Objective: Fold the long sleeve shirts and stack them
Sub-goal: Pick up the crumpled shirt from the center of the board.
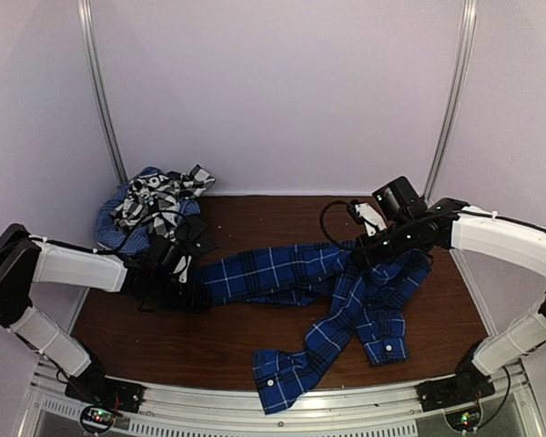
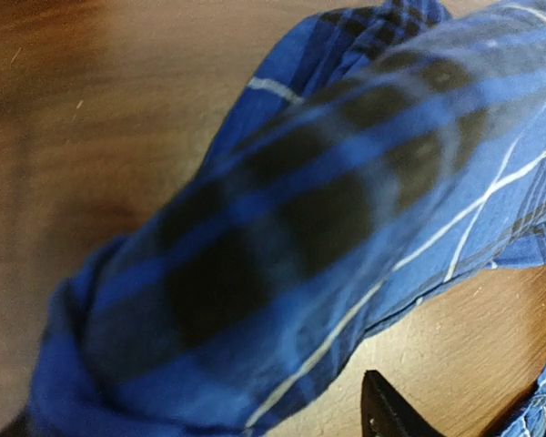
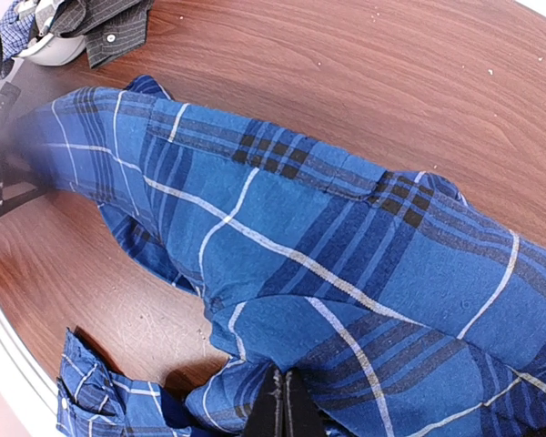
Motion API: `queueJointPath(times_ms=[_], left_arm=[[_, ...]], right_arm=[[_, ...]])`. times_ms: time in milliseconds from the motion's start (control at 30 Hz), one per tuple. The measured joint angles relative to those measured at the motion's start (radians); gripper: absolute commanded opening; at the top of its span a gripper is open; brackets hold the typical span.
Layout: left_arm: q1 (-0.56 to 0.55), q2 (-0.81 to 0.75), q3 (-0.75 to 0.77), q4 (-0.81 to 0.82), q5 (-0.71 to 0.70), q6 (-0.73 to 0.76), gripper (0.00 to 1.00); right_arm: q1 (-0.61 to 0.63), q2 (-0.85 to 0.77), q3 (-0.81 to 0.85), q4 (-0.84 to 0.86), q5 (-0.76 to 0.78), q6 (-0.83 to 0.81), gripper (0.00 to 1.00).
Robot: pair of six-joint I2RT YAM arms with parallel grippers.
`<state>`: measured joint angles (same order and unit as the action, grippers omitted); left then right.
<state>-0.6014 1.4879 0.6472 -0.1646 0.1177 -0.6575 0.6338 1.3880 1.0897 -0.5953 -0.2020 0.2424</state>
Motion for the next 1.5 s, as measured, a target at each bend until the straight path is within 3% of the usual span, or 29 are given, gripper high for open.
queueJointPath(times_ms=[200,367,400,600,900,1067,1267,1367,1500], left_arm=[[0.003,0.024,0.000,0.090,0.028,0.035,0.34],[0.003,0.032,0.000,0.147,0.047,0.058,0.02],[0.003,0.032,0.000,0.155,0.051,0.058,0.00],[0.004,-0.023,0.023,0.098,0.095,0.073,0.00],[0.004,-0.208,0.278,-0.145,0.181,0.084,0.00],[0.004,-0.221,0.384,-0.175,0.218,0.084,0.00],[0.004,-0.208,0.480,-0.209,0.235,0.072,0.00],[0.006,-0.177,0.576,-0.229,0.234,0.076,0.00],[0.007,-0.161,0.639,-0.231,0.234,0.086,0.00]], right_arm=[[-0.001,0.000,0.000,-0.001,-0.005,0.000,0.00],[-0.001,0.000,0.000,-0.011,-0.004,0.000,0.00],[-0.001,0.000,0.000,-0.013,-0.004,0.000,0.00],[-0.001,-0.002,-0.009,-0.018,0.004,0.001,0.00],[-0.002,-0.047,-0.059,-0.058,0.026,0.001,0.02],[-0.001,-0.081,-0.110,-0.066,0.009,0.000,0.34],[0.004,-0.186,-0.148,-0.075,0.005,0.021,0.60],[0.004,-0.236,-0.151,-0.082,0.050,0.043,0.63],[-0.002,-0.246,-0.164,-0.070,0.126,0.072,0.59]])
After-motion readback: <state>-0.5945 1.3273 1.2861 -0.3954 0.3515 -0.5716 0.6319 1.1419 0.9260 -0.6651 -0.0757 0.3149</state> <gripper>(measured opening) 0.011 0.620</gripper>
